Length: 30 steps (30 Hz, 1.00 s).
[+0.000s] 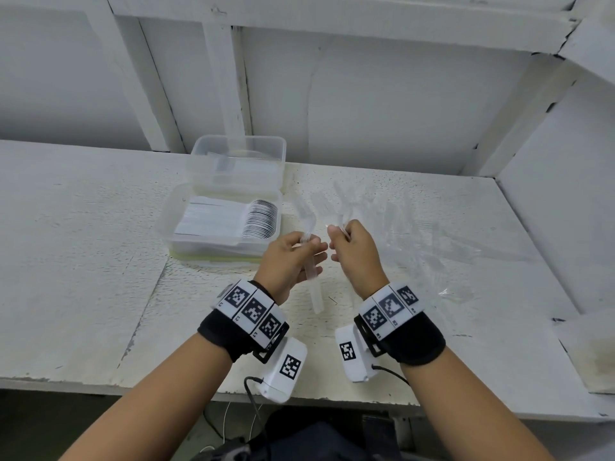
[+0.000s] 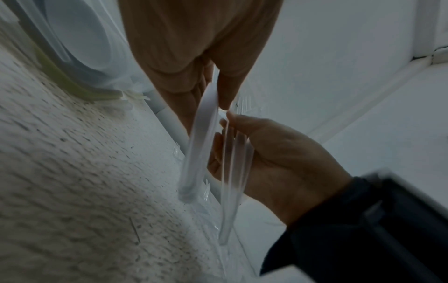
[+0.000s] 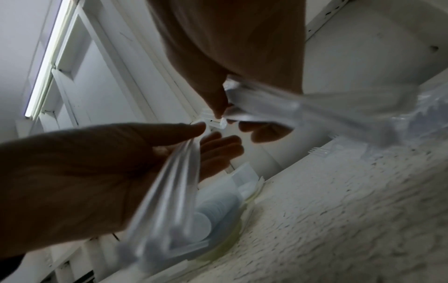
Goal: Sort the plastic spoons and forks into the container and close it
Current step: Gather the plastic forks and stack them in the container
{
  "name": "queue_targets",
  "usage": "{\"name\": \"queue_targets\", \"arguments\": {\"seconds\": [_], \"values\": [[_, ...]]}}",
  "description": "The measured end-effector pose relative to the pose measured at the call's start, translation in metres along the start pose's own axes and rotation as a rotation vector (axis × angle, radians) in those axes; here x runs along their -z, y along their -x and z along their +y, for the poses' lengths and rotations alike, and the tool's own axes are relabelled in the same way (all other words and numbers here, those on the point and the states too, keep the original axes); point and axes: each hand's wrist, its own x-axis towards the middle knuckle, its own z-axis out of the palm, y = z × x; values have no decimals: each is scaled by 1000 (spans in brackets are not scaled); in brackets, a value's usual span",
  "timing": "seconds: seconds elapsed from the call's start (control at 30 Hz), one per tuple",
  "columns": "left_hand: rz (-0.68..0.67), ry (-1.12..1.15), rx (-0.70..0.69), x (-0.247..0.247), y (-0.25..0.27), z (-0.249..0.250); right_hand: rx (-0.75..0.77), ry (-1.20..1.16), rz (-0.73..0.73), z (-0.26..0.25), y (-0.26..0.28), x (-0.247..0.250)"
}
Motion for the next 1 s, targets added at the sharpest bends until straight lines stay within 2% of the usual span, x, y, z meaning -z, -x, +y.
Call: {"name": "queue_targets", "arguments": {"seconds": [0.2, 0.43, 0.7, 0.87, 1.0], "values": [[-11, 24, -4, -5, 0, -6, 52, 168, 79, -1, 3, -10], [-10, -11, -6, 3, -3, -4, -29, 69, -101, -7, 6, -11], [-11, 24, 42, 9, -2, -1, -90, 44, -106, -11, 3, 5], [-7, 34, 33, 8, -1, -2, -89, 9, -27, -4, 2, 1], [3, 26, 24, 8, -1, -2, -39, 92, 58, -1, 3, -4]]}}
